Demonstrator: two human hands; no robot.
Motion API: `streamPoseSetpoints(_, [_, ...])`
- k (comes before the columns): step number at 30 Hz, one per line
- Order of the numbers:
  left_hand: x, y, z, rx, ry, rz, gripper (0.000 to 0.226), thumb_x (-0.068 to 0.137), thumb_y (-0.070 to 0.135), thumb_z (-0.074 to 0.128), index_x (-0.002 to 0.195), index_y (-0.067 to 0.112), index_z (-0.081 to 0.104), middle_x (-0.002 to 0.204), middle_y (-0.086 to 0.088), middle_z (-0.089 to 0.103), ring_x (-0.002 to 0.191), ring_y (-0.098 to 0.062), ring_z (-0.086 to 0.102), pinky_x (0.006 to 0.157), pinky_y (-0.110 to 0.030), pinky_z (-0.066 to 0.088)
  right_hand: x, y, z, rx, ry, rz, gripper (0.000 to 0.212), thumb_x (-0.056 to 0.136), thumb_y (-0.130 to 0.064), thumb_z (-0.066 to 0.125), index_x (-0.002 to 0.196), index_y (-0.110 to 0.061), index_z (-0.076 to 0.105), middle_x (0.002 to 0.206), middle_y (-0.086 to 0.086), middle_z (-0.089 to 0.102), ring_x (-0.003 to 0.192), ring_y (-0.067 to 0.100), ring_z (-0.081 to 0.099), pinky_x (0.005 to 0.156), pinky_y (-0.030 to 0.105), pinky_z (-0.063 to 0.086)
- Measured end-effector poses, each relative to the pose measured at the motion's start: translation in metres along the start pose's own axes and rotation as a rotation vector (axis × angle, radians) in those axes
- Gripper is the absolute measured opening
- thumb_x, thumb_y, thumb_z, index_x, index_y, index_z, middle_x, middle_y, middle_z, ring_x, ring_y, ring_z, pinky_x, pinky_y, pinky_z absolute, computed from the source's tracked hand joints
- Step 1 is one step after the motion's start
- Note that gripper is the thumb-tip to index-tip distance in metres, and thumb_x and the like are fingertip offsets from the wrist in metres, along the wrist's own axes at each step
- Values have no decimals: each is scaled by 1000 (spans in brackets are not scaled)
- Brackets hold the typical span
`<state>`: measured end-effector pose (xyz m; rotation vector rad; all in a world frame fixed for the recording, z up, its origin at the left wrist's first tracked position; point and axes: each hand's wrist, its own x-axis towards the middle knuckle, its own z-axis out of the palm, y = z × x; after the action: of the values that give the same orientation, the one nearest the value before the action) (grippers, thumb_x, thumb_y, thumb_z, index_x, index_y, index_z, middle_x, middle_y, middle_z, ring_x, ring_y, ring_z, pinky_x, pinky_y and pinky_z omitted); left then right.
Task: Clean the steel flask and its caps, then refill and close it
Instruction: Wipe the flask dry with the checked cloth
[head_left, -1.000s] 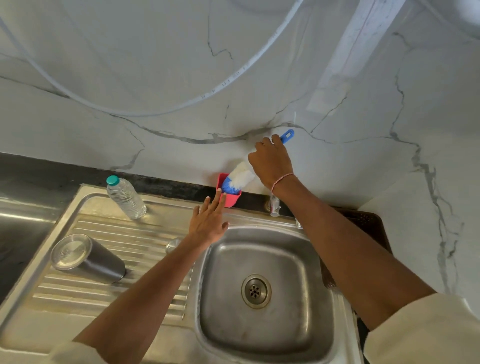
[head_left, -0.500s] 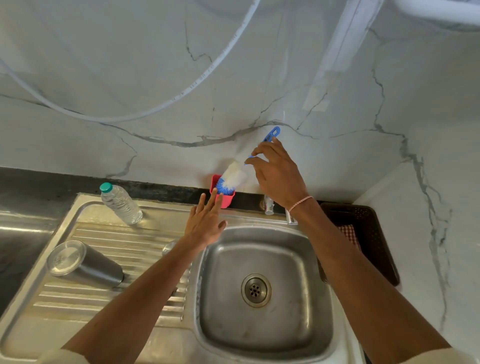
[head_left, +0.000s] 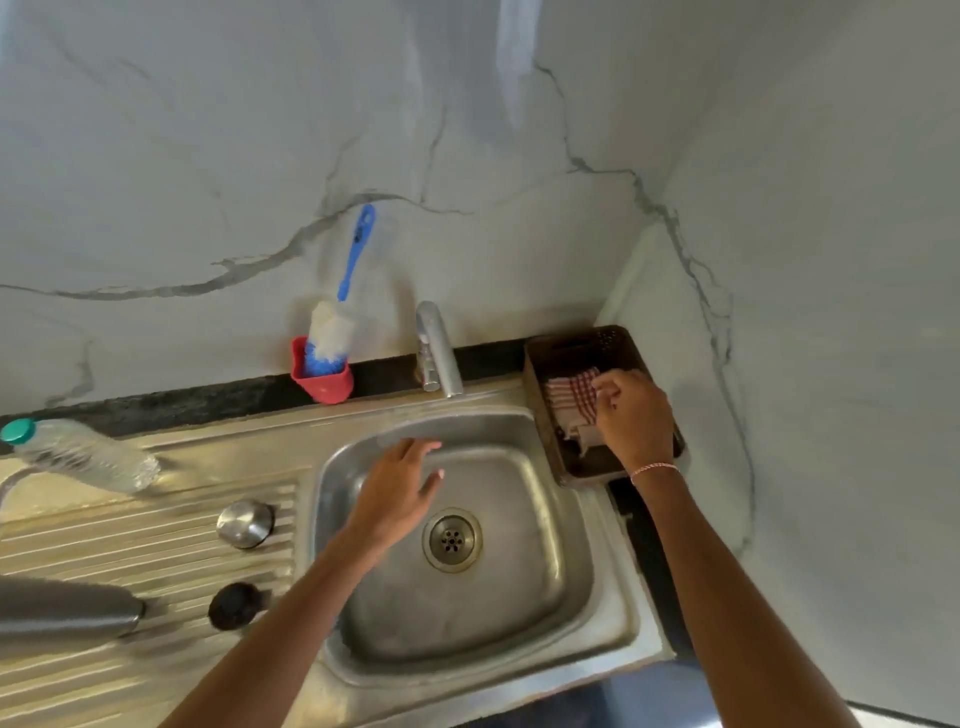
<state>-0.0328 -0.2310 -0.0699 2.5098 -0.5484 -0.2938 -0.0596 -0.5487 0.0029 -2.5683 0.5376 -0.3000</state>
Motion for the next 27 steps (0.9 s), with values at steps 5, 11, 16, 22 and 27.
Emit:
streamPoseSetpoints(5, [16, 79, 43, -53, -68, 156, 77, 105, 51, 48, 166, 22, 10, 171, -4, 22, 154, -18, 28, 124, -37, 28, -6, 41, 11, -144, -322, 61, 17, 96, -15, 61, 112, -15, 64, 109, 5, 57, 103, 29, 62, 81, 34, 51])
streamPoseSetpoints(11, [34, 136, 93, 26, -147, 161, 87, 105, 61, 37, 163, 25, -16, 171, 2, -20, 158, -14, -6, 129, -40, 13, 6, 46, 46, -379, -435, -108, 52, 93, -29, 70, 141, -24, 50, 144, 7, 47, 132, 30, 46, 97, 44, 51])
streamPoseSetpoints(16, [37, 137, 110, 129, -181, 99, 88, 106, 54, 42, 157, 23, -22, 169, 3, -26, 158, -21, -15, 130, -45, 14, 18, 51, 71, -484, -317, -121, 36, 92, -26, 71, 126, -18, 60, 129, 9, 57, 118, 30, 56, 90, 44, 56])
streamPoseSetpoints(22, [33, 135, 111, 137, -159, 80, 89, 105, 54, 44, 162, 25, -17, 169, 1, -25, 158, -24, -13, 129, -45, 11, 40, 57, 65, -322, -292, -4, 19, 96, -27, 68, 106, -12, 73, 104, 10, 71, 97, 31, 69, 81, 39, 57])
streamPoseSetpoints(27, [37, 141, 100, 52, -203, 54, 91, 104, 51, 49, 164, 21, -13, 170, 3, -21, 159, -19, -7, 130, -42, 13, 46, 63, 43, -145, -232, 82, 23, 101, -25, 59, 118, -12, 64, 112, 14, 70, 104, 36, 67, 78, 39, 53])
